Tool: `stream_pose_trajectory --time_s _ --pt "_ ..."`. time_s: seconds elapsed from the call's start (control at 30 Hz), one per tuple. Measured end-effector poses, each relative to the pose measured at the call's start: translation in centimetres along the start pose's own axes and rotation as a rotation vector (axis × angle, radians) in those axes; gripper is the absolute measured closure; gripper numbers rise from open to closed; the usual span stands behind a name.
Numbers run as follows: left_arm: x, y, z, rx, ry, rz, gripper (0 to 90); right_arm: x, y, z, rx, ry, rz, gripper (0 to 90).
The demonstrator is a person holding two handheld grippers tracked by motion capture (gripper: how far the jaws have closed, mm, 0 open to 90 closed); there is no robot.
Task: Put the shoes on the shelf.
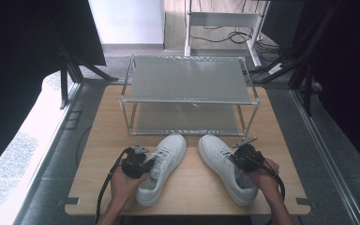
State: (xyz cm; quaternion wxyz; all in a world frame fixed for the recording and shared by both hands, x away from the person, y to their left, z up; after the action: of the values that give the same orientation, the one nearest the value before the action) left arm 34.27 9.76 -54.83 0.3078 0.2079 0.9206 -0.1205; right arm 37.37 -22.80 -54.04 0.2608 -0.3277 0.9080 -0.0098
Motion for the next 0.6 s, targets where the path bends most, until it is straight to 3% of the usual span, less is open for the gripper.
stream_pose_trajectory --time_s 0.17,0.23,0.4,0.47,0.6 --pt "-0.1 0.2 -0.1 0.026 -0.028 -0.031 81.9 0.1 -0.3 0.0 -0.018 -0.017 0.025 86.1" --pt "-0.1 0.4 -0.2 0.05 -0.046 -0.056 82.3 0.1 -0.3 -0.1 -0.04 -0.046 0.045 86.3" --pt "-0.3 0.4 -0.4 0.075 -0.072 -0.07 82.8 0.1 -0.6 -0.3 -0.096 -0.103 0.099 86.4" --pt "-0.5 0.3 -0.6 0.102 -0.088 -0.083 82.8 0.1 -0.8 -0.7 -0.137 -0.157 0.137 86.3" --pt "-1.1 0.0 -1.4 0.165 -0.136 -0.112 82.7 0.4 -1.4 -1.2 -0.15 -0.206 0.17 86.2"
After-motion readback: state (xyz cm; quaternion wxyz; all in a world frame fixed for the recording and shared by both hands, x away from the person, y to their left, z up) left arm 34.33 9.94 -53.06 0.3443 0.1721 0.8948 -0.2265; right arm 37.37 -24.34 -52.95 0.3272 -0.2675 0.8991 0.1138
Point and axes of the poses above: each handheld gripper's, and its own axes: z roughly forward along the jaws, x roughly out of its underside, y roughly to its left, the point moved 10 cm from there along z, roughly forward along the jaws, and after that the axes turned 2 degrees about -z, right-handed, at the moved point
